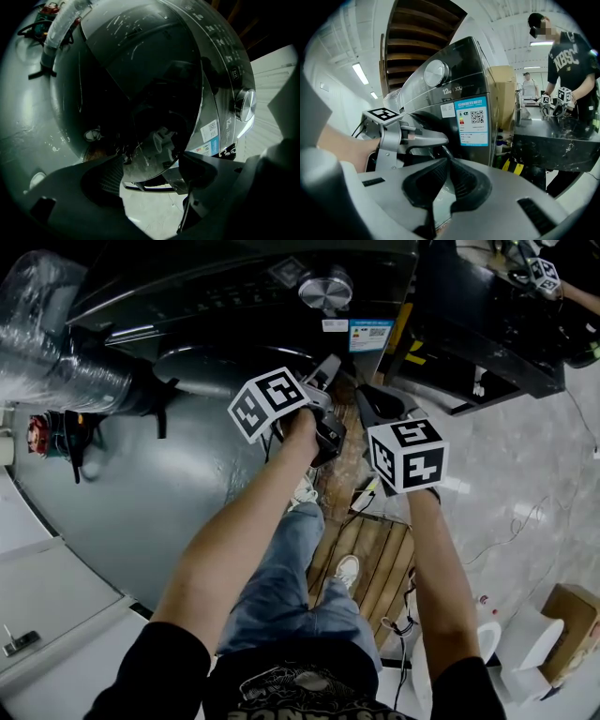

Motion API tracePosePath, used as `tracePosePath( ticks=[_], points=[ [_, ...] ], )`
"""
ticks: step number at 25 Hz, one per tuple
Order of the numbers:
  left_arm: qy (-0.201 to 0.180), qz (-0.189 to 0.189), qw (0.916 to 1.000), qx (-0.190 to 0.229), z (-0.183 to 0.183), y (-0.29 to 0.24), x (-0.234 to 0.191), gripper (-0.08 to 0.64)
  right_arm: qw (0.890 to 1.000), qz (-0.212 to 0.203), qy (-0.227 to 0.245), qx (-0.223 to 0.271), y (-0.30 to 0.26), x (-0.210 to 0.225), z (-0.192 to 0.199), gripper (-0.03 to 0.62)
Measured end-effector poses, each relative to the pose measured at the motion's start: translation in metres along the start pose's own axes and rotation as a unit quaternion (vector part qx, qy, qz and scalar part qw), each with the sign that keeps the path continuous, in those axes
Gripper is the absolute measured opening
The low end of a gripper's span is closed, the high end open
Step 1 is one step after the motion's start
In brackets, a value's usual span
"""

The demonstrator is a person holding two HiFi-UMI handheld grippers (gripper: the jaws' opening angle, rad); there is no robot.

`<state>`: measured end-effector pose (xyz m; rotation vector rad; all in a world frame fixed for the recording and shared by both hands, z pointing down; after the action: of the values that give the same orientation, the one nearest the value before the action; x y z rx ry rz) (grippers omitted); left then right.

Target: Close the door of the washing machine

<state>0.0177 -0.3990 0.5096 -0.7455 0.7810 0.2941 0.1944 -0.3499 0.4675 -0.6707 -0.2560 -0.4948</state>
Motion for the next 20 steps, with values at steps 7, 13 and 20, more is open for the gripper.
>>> tracePosePath(
  ticks=[7,13,20],
  points=[
    [0.018,0.005,0.9998,0.009,-0.001,-0.004,0.0,0.382,1.0,0.005,0.005,-0.009,0.002,0.0,0.001,0.024],
    [0.011,0.017,0.9997,0.017,0.004,0.005,0.004,0.374,1.0,-0.001,0.009,-0.004,0.013,-0.012,-0.003,0.023],
    [-0.009,0.027,0.9994,0.019,0.014,0.047,0.01,0.373,1.0,-0.012,0.022,0.002,0.038,-0.035,-0.008,0.025]
  ],
)
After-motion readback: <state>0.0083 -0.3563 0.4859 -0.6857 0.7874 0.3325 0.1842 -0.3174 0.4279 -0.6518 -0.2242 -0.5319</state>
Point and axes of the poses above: the fingertips, and each gripper's own axes: y backward along the fingers, x to its right, z out of its underside, the point moved 10 cm from there along y, backward along the fingers, and after that the axes turned 12 degrees about -y, right-handed, at the moved point
